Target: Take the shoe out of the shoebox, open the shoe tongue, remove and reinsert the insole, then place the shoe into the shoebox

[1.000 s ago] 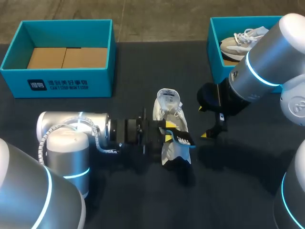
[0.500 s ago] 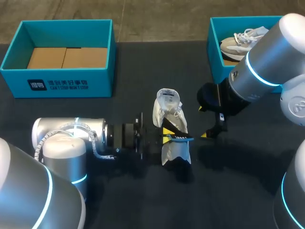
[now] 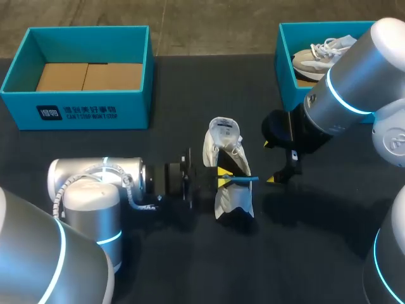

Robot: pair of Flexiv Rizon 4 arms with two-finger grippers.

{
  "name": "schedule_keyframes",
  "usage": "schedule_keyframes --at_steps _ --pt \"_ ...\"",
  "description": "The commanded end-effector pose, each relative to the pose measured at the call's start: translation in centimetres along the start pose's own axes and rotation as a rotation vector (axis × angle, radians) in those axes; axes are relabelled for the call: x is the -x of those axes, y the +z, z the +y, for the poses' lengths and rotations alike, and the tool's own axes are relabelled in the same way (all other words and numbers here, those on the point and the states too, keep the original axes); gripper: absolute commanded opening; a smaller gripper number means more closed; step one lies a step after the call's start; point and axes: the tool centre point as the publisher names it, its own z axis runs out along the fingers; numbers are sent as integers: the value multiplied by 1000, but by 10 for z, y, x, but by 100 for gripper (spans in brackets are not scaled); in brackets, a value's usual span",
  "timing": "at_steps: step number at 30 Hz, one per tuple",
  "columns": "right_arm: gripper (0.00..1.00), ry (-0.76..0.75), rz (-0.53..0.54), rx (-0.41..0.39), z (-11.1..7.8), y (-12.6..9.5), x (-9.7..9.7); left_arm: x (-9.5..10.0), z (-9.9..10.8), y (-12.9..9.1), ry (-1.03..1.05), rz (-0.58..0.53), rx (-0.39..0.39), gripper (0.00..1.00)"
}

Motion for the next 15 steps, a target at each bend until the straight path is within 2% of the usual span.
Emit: schedule_keyframes --at_steps 1,5,7,10,13,15 --pt "100 0 -1 -1 0 1 -1 0 7 6 -3 -6 4 0" --pt "100 0 -1 -1 0 1 -1 0 11 7 -7 -13 19 0" --pt "100 0 -1 -1 0 1 -1 1 6 6 3 -18 18 26" --pt "100 0 -1 -1 0 1 -1 3 -2 4 21 -24 12 32" --pt "100 0 -1 -1 0 1 -1 4 -11 1 34 -27 5 31" --pt "100 0 -1 -1 0 1 -1 4 -17 0 44 -25 1 26"
